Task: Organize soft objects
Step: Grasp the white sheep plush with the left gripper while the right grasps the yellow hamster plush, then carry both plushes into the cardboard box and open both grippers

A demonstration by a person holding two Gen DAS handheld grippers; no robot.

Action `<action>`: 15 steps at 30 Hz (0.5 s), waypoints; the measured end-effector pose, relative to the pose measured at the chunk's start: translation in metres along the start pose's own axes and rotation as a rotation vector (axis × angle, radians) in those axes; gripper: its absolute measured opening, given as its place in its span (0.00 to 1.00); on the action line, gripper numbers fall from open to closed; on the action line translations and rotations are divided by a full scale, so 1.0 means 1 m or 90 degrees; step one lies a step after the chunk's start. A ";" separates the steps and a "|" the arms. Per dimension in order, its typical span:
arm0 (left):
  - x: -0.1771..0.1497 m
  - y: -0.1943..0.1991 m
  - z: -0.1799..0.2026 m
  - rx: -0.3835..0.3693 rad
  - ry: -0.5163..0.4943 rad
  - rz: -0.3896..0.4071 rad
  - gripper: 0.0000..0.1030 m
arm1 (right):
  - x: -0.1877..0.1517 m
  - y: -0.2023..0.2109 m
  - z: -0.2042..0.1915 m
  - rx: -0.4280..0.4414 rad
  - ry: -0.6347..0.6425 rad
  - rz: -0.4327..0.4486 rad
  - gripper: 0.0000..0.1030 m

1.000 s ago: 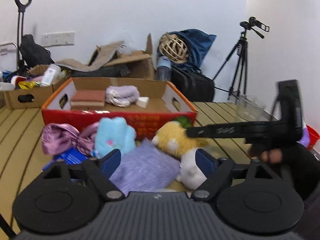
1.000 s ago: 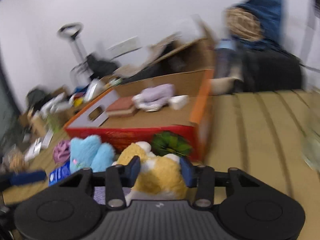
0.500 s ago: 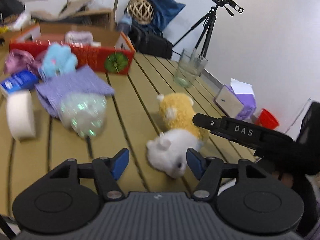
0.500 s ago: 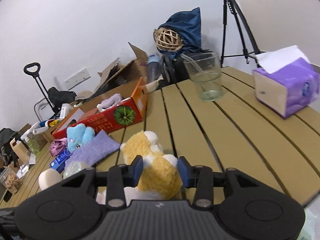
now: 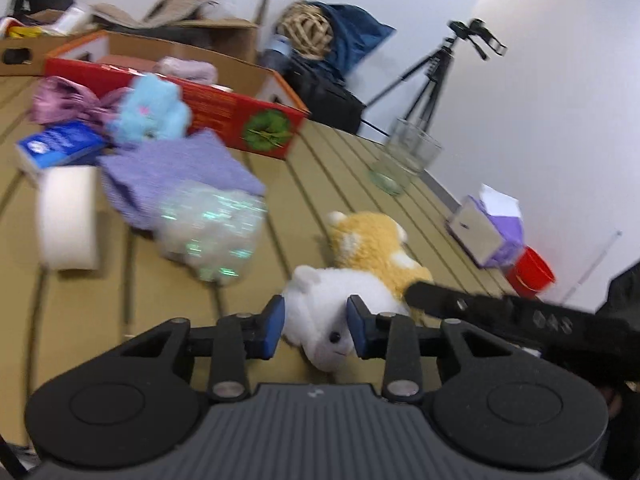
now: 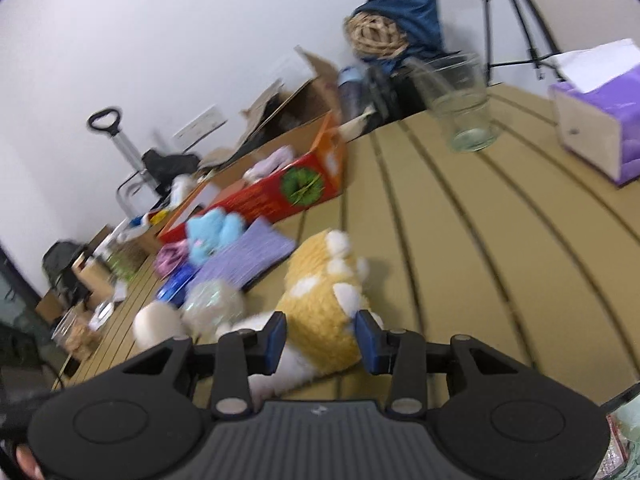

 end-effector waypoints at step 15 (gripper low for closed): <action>0.006 -0.023 -0.009 -0.070 0.035 -0.031 0.55 | 0.009 -0.019 0.002 0.009 -0.017 0.022 0.46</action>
Point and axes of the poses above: each gripper's, at about its wrist camera, not at the fingertips, and y roughly against the way its jaws point, z to its right, x to its top, the point moved 5 cm from there along -y, roughly the way its jaws point, and after that the axes turned 3 degrees about -z, right-handed, at the moved point
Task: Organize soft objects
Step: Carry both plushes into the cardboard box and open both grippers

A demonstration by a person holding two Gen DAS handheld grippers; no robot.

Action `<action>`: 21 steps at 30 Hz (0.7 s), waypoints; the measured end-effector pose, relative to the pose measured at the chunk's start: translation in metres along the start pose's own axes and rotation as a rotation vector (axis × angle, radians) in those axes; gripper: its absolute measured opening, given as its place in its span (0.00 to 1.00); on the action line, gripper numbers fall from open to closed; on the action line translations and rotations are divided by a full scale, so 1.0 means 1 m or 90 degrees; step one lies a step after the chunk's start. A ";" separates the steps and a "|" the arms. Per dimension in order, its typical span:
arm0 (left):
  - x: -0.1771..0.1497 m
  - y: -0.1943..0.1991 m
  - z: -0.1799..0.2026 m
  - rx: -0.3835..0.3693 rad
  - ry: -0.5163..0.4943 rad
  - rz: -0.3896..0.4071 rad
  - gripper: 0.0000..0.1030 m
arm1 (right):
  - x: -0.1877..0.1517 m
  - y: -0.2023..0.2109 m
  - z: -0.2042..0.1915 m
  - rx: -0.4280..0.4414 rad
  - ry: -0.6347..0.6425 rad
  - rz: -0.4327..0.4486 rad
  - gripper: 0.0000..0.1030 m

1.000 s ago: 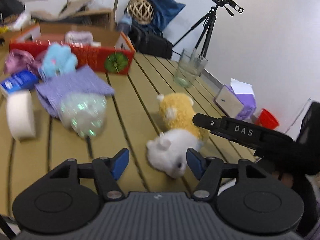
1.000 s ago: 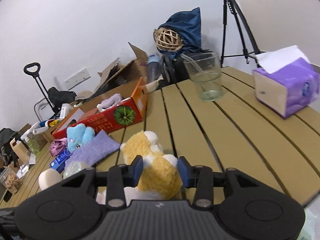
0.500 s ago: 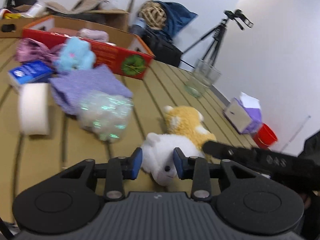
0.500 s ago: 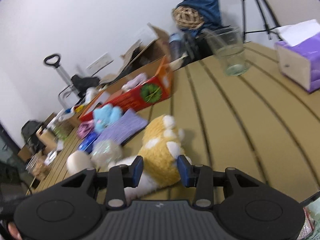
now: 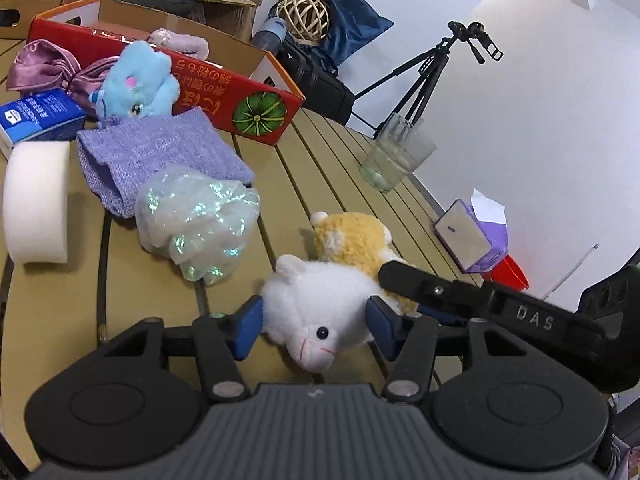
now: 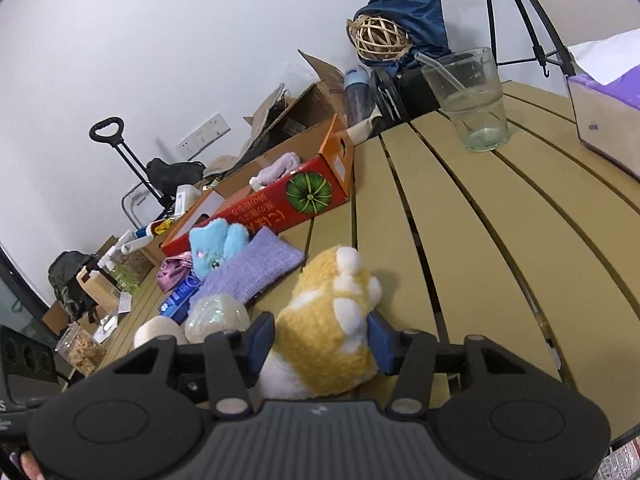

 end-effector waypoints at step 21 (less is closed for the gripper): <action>0.249 -0.043 -0.071 0.022 -0.001 0.062 0.50 | 0.200 -0.145 -0.073 0.053 0.060 0.055 0.43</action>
Point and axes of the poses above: each gripper's, at about its wrist camera, not at the fingertips, and y roughly against the way its jaws point, z to its right, x to its top, the point moved 5 cm from there along -y, roughly the way its jaws point, and after that the axes turned 3 degrees about -z, right-handed, at the moved point
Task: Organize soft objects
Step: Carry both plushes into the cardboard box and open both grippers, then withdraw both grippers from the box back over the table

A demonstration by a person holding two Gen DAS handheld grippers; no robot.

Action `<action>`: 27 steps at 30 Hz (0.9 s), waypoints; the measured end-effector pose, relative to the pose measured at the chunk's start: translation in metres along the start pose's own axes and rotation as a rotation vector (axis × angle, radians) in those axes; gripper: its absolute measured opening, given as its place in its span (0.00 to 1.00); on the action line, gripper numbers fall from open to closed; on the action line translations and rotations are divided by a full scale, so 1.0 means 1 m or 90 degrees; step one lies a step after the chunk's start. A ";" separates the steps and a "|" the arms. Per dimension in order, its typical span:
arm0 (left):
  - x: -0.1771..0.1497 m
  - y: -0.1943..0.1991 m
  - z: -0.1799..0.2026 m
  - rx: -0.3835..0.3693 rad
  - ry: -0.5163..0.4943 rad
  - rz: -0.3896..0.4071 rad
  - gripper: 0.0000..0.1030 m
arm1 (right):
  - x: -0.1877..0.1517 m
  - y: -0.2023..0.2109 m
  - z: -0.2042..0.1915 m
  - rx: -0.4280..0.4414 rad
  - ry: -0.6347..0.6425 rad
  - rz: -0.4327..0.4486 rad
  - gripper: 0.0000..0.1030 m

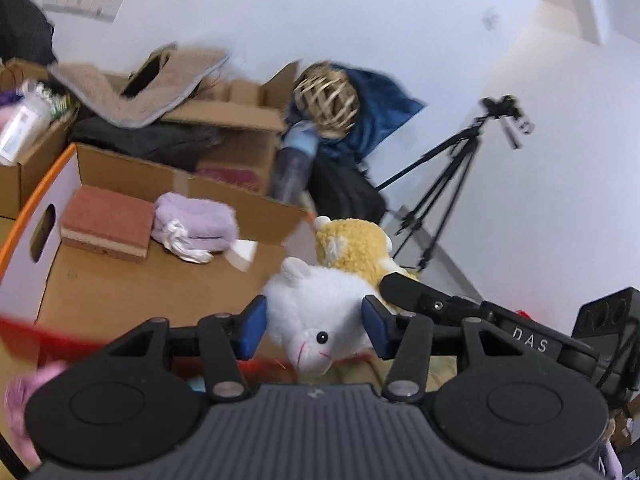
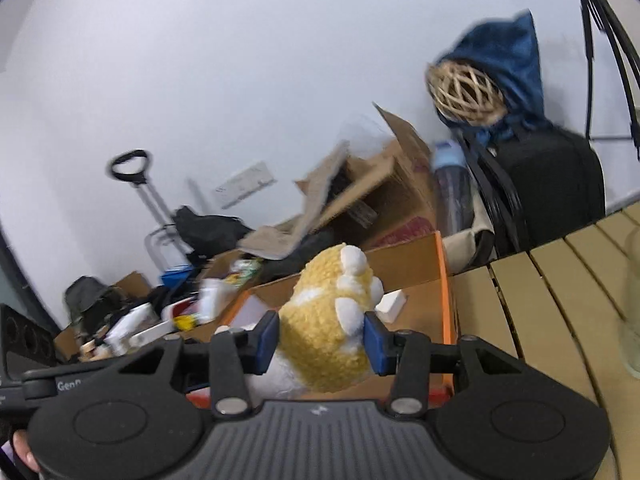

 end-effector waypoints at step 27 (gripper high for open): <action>0.017 0.154 0.044 0.098 -0.175 0.039 0.77 | 0.034 0.123 -0.094 -0.140 0.246 0.040 0.66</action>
Point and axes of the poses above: each gripper's, at about its wrist camera, not at the fingertips, and y roughly against the way its jaws point, z to its right, x to its top, the point moved 5 cm from there along -y, roughly the way its jaws point, and after that the axes turned 3 degrees about -z, right-handed, at the moved point
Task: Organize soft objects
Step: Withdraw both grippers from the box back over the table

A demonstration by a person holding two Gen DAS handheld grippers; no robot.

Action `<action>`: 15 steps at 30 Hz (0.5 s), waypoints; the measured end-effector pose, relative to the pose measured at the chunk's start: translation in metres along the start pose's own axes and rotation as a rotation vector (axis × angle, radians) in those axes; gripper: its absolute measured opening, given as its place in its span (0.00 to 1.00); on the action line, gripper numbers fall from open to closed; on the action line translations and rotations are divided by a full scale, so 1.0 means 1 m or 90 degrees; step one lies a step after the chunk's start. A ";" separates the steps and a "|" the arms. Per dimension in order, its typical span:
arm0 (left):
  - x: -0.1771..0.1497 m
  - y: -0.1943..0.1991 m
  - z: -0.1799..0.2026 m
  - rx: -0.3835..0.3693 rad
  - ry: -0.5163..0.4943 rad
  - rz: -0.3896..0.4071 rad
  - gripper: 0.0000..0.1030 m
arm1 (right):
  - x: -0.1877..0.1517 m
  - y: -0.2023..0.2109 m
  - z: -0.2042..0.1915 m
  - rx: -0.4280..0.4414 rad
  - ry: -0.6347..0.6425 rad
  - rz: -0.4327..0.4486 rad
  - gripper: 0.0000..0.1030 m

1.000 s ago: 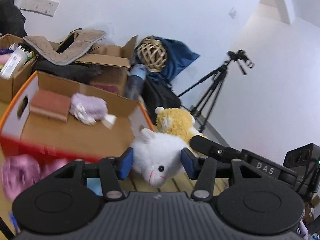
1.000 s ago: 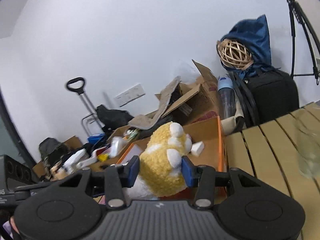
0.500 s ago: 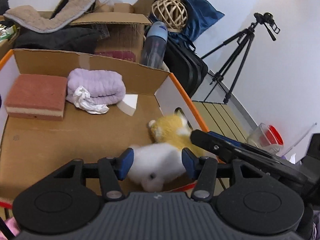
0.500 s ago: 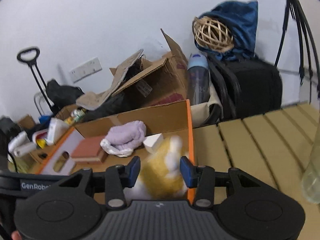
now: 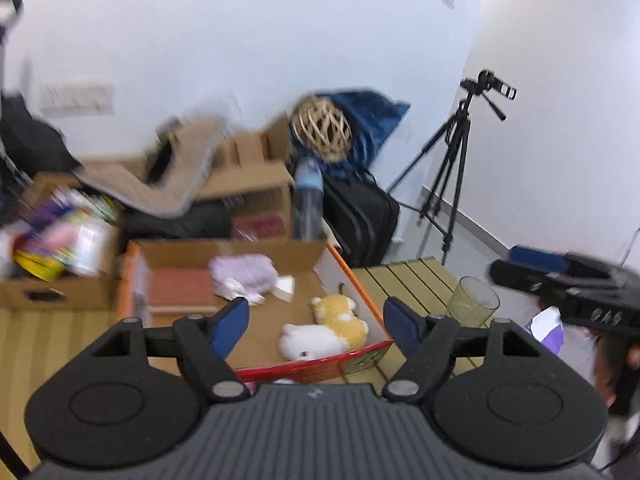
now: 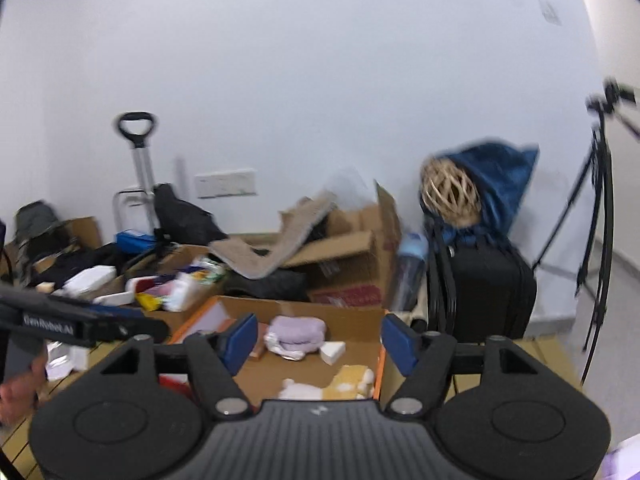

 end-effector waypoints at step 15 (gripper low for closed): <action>-0.128 0.230 0.044 0.095 -0.061 0.183 0.93 | -0.075 0.183 -0.092 0.022 0.067 0.076 0.80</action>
Point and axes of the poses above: each gripper's, at about its wrist camera, not at the fingertips, and y roughly against the way its jaws point, z to its right, x to its top, the point moved 5 cm from there along -y, roughly the way its jaws point, and after that the axes turned 3 degrees about -z, right-handed, at the moved point
